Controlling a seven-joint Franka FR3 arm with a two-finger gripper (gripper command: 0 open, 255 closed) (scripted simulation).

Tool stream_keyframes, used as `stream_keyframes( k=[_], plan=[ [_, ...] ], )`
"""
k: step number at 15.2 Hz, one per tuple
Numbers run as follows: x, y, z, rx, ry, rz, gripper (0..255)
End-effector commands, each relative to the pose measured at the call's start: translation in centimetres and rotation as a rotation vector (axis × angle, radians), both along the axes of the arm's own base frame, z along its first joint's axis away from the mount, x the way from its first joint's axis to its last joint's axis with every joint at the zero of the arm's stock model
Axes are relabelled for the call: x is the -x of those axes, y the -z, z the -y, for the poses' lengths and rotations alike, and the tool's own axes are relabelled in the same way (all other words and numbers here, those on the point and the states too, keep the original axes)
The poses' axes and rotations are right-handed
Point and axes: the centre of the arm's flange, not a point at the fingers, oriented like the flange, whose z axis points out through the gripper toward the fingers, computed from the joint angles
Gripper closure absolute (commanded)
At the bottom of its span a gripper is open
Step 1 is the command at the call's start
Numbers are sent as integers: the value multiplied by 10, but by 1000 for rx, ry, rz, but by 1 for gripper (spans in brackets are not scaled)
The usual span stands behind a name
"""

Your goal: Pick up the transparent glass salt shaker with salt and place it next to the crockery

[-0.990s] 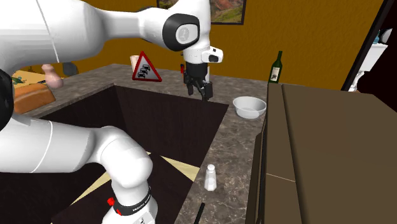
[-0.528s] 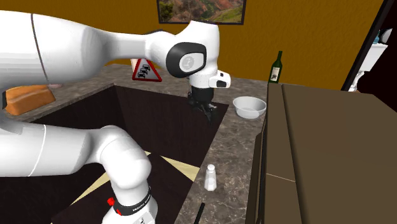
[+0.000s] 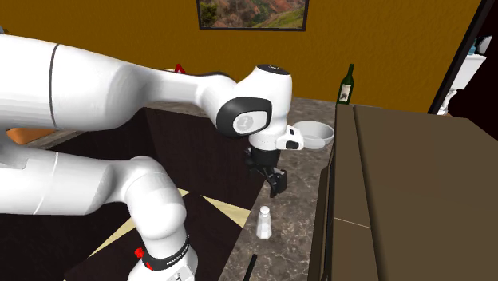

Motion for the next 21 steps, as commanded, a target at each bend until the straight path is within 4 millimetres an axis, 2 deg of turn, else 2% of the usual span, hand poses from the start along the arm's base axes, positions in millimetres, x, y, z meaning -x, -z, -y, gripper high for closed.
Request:
stream_keyframes(
  k=[1, 3, 4, 11, 19, 20, 21],
  plan=[
    [12, 15, 17, 2, -10, -9, 0],
    [21, 32, 33, 4, -17, -19, 0],
    [22, 32, 34, 5, -18, -20, 0],
    [21, 72, 31, 5, -18, -20, 0],
    [21, 72, 31, 4, -18, -20, 0],
    [21, 72, 31, 4, -18, -20, 255],
    [21, 72, 31, 4, -18, -20, 255]
  ],
)
